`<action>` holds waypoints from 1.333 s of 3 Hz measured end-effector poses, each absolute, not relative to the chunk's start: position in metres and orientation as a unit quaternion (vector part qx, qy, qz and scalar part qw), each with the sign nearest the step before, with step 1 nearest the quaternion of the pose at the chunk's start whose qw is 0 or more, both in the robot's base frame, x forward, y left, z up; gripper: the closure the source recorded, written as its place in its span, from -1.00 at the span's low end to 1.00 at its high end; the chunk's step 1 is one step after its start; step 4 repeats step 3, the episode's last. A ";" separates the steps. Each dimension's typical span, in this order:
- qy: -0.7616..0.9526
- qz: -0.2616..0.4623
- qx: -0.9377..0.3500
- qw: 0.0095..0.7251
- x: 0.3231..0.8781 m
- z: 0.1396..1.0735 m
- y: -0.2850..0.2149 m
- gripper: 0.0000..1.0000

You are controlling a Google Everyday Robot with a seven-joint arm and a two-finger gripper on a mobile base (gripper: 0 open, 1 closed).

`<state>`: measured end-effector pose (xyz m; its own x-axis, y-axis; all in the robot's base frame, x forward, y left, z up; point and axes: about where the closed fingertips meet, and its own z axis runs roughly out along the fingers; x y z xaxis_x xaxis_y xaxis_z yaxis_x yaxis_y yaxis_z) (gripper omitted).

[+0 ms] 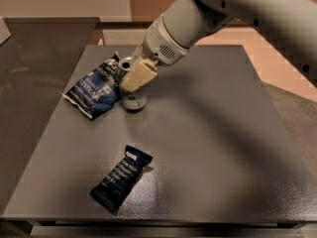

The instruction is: Move 7up can near blue chip bag

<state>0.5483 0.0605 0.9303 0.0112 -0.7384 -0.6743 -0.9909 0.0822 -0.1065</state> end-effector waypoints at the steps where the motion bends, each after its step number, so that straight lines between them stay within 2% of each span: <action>1: 0.667 0.210 -0.650 0.297 0.549 0.924 0.068 -0.76; 2: 0.667 0.209 -0.652 0.294 0.549 0.920 0.072 -1.00; 4: 0.667 0.209 -0.652 0.294 0.549 0.920 0.072 -1.00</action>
Offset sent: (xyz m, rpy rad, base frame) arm 0.0033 0.0121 -0.0160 -0.0209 0.0043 0.0116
